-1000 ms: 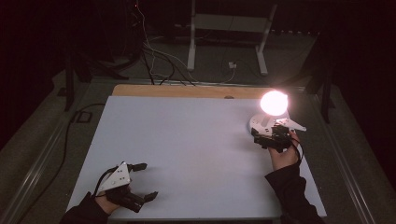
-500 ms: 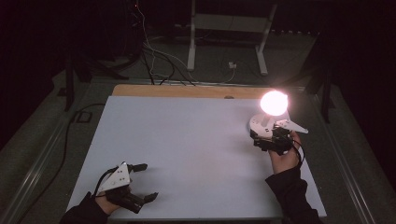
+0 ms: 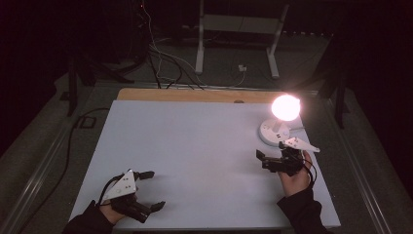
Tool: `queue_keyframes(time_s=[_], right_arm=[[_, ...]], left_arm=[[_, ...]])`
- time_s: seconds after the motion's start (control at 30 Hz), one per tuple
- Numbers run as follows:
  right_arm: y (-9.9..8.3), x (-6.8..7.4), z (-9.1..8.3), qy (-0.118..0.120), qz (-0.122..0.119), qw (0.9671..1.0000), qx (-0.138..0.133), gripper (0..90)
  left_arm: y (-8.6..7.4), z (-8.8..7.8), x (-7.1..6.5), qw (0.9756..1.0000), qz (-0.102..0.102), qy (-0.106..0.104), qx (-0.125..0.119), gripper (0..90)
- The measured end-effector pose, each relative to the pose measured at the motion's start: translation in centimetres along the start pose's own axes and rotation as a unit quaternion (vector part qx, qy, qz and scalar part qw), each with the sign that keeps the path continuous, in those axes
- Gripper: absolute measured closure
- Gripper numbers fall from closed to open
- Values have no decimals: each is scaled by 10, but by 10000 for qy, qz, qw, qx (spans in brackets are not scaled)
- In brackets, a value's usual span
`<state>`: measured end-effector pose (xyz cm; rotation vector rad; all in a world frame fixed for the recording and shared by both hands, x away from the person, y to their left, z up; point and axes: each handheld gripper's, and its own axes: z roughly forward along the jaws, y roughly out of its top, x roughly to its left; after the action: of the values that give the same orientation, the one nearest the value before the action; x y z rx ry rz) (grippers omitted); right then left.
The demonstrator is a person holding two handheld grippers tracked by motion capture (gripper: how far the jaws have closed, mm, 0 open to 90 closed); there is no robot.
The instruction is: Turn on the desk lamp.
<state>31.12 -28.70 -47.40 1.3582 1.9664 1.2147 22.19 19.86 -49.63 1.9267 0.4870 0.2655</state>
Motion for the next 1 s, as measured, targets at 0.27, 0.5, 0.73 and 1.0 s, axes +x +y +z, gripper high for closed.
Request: queue_keyframes(time_s=[0.27,0.5,0.73,1.0], right_arm=[[-23,6,-6,275,-227,9988,326,0],[-37,8,-12,491,-365,9967,527,0],[-53,1,-23,806,-490,9926,769,0],[-74,-8,-36,959,-832,9860,1083,0]], left_arm=[[0,0,0,10000,-10,-7,1,3],[0,1,0,10000,-13,-10,9,3],[0,1,0,10000,-24,-10,32,3],[-1,2,0,10000,-19,1,43,3]])
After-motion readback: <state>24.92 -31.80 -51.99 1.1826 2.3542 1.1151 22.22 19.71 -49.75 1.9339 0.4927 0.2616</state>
